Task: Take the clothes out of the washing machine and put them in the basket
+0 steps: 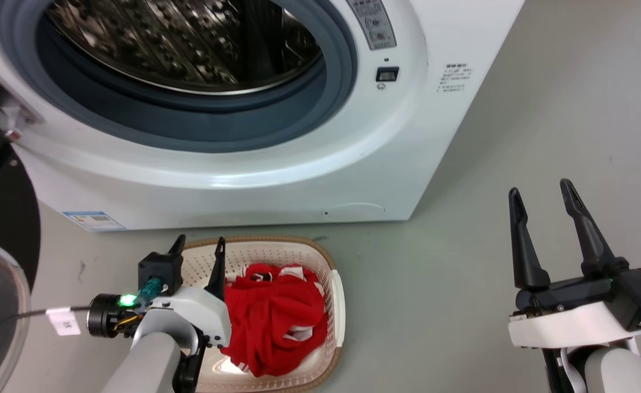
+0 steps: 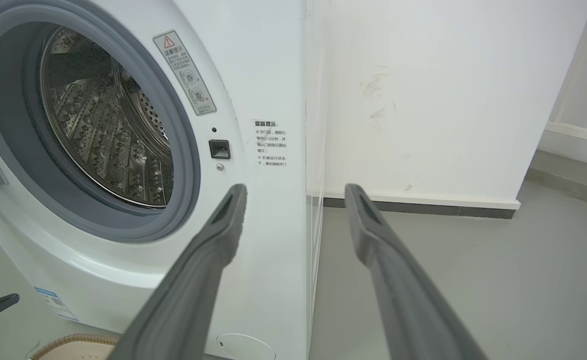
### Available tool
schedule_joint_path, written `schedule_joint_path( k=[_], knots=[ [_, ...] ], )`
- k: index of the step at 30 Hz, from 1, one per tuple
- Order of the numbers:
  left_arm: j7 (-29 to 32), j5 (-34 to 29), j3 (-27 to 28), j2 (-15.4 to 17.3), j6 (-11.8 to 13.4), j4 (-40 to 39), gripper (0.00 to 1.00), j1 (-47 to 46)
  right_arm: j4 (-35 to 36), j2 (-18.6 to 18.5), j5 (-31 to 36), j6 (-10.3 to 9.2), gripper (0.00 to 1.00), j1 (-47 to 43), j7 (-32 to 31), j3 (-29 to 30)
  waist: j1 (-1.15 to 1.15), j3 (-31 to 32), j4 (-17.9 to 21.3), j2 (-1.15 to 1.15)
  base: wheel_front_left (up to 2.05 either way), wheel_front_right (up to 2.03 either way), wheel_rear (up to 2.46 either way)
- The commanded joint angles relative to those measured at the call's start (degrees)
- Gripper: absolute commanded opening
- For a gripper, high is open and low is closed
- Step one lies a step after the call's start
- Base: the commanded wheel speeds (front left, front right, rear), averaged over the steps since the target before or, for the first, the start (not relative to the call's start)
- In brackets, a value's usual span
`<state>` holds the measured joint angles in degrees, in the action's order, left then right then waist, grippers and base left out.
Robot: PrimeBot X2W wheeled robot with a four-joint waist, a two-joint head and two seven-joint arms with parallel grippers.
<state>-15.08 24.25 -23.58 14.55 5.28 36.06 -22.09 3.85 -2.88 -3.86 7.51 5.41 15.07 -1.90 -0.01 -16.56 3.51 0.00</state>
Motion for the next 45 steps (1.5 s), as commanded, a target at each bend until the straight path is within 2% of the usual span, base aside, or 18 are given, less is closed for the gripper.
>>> schedule_joint_path(
  k=[1, 12, 22, 35, 45],
  knots=[
    [-0.1, -0.5, 0.5, 0.0, 0.3, -1.0, 1.00, 0.9, 0.0, 0.0, 0.4, -0.04, 1.00, -0.6, 0.2, 0.1, 0.01, 1.9, -0.9, 0.00, 0.00, 0.00, 0.00],
    [-0.1, -10.3, 12.7, -3.7, 3.2, -20.1, 1.00, 12.6, -1.1, 0.0, 0.0, -0.04, 1.00, -4.5, 0.2, 1.3, 0.01, 7.8, -2.4, 0.00, 0.00, 0.00, 0.00],
    [-0.1, -16.9, 19.4, -7.4, 2.4, -31.7, 1.00, 20.6, -1.8, 0.0, 0.2, -0.04, 1.00, -7.4, 0.2, 1.4, 0.01, 11.8, -2.4, 0.00, 0.00, 0.00, 0.00],
    [-0.1, -20.1, 23.3, -10.5, 0.3, -34.7, 1.00, 26.7, -2.6, 0.0, -0.2, -0.04, 1.00, -10.7, 0.2, 1.8, 0.01, 15.2, -2.7, 0.00, 0.00, 0.00, 0.00],
    [-0.1, -20.8, 24.3, -11.2, -0.7, -33.8, 1.00, 28.6, -3.1, 0.0, -0.4, -0.04, 1.00, -11.9, 0.2, 1.4, 0.01, 16.4, -2.4, 0.00, 0.00, 0.00, 0.00]
  ],
)
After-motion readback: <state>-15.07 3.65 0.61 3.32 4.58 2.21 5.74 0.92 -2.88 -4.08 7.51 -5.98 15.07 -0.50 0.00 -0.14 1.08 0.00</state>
